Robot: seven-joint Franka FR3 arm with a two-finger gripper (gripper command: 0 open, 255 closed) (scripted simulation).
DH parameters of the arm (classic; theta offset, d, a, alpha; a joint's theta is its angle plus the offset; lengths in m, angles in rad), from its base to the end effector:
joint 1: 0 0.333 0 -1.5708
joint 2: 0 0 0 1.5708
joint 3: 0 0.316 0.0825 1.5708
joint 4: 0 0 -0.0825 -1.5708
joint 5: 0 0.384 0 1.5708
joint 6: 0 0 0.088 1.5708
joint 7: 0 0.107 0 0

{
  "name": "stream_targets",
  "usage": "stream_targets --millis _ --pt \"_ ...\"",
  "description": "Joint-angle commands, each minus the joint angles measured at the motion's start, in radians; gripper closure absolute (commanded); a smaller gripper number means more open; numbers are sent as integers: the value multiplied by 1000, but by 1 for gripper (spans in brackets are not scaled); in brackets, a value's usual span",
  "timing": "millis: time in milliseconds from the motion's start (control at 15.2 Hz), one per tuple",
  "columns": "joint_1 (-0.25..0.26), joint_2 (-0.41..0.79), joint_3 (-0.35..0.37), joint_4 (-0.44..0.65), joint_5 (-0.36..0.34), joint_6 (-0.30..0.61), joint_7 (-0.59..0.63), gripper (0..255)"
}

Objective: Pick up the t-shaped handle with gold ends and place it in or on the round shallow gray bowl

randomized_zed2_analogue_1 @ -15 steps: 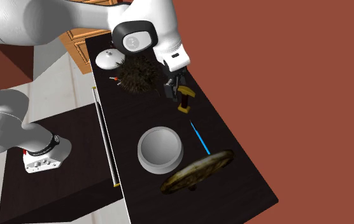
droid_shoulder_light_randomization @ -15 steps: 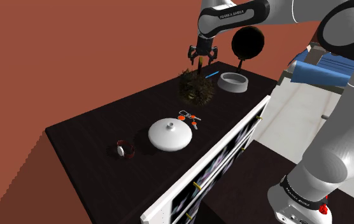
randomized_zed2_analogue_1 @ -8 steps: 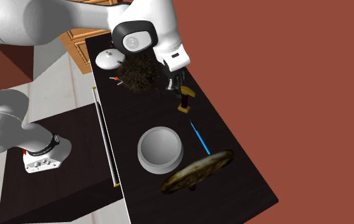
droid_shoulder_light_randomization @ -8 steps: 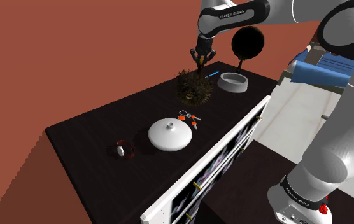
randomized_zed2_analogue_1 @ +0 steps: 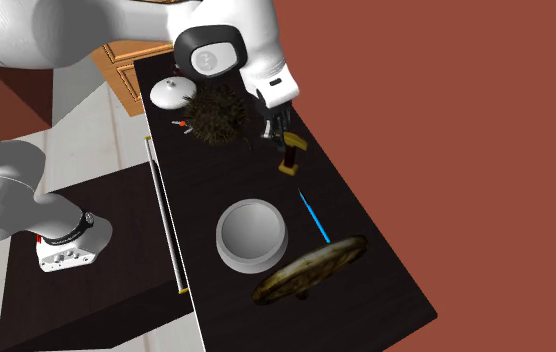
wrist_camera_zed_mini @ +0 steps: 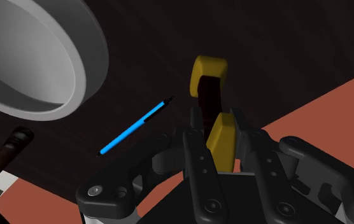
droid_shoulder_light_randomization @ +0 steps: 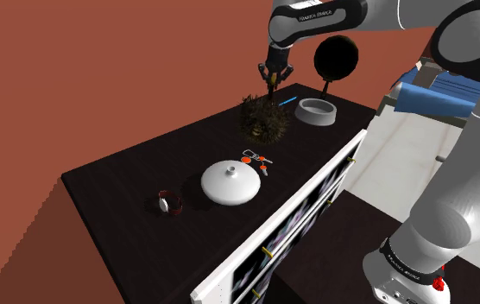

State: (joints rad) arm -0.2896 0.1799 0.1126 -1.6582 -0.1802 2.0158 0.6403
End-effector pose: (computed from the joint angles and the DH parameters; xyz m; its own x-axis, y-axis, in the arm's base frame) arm 0.6228 -0.1270 0.5189 0.7084 -0.6673 0.2299 -0.6889 -0.7246 0.0196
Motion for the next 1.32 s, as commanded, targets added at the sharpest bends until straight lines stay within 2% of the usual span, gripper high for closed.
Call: stream_targets --millis 0,1254 --pt "1 -2 1 24 2 -25 -4 255" --pt "10 34 5 324 8 -288 -38 255"
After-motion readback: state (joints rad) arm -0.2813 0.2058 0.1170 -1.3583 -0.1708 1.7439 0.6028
